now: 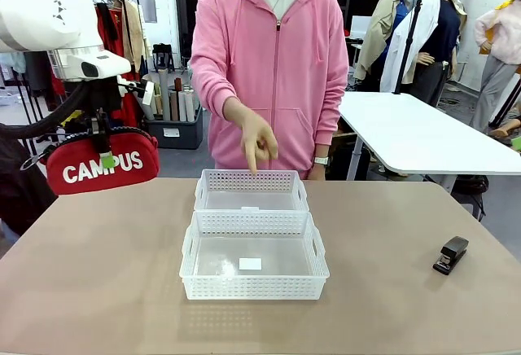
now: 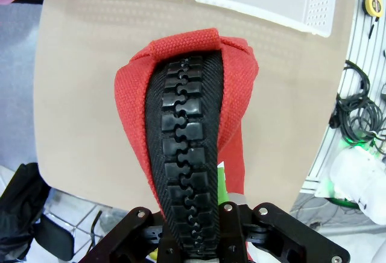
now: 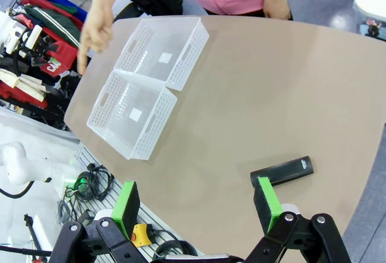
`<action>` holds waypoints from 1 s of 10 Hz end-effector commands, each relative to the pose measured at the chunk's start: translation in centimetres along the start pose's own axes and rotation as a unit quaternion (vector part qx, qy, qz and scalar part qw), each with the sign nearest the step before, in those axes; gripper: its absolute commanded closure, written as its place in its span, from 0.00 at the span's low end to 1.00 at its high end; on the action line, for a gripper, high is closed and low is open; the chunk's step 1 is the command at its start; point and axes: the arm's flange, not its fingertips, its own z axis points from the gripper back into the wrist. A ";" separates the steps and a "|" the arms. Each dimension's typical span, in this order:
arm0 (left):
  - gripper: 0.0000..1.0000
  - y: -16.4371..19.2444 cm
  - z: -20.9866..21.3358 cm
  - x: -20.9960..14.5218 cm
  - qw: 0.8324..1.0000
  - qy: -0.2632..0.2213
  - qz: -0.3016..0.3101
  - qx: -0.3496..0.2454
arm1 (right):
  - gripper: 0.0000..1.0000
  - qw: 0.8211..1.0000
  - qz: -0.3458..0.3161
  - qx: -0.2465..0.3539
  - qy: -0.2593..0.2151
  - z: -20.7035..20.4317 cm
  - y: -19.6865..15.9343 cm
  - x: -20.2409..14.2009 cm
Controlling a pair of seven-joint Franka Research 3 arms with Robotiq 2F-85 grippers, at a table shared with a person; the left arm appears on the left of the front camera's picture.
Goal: Distribute items into two baskets.
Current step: Place the picked Pencil pouch into the Organizing basket as instructed by the person.
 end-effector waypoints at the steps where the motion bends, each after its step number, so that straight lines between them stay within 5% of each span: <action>1: 1.00 -0.1 0.3 -0.2 1.000 0.003 0.003 0.004 | 0.00 1.000 0.003 -0.001 -0.002 0.1 0.1 0.0; 10: 1.00 -1.8 -0.1 0.1 1.000 -0.006 -0.005 0.000 | 0.00 1.000 0.003 -0.001 -0.002 0.1 0.1 0.0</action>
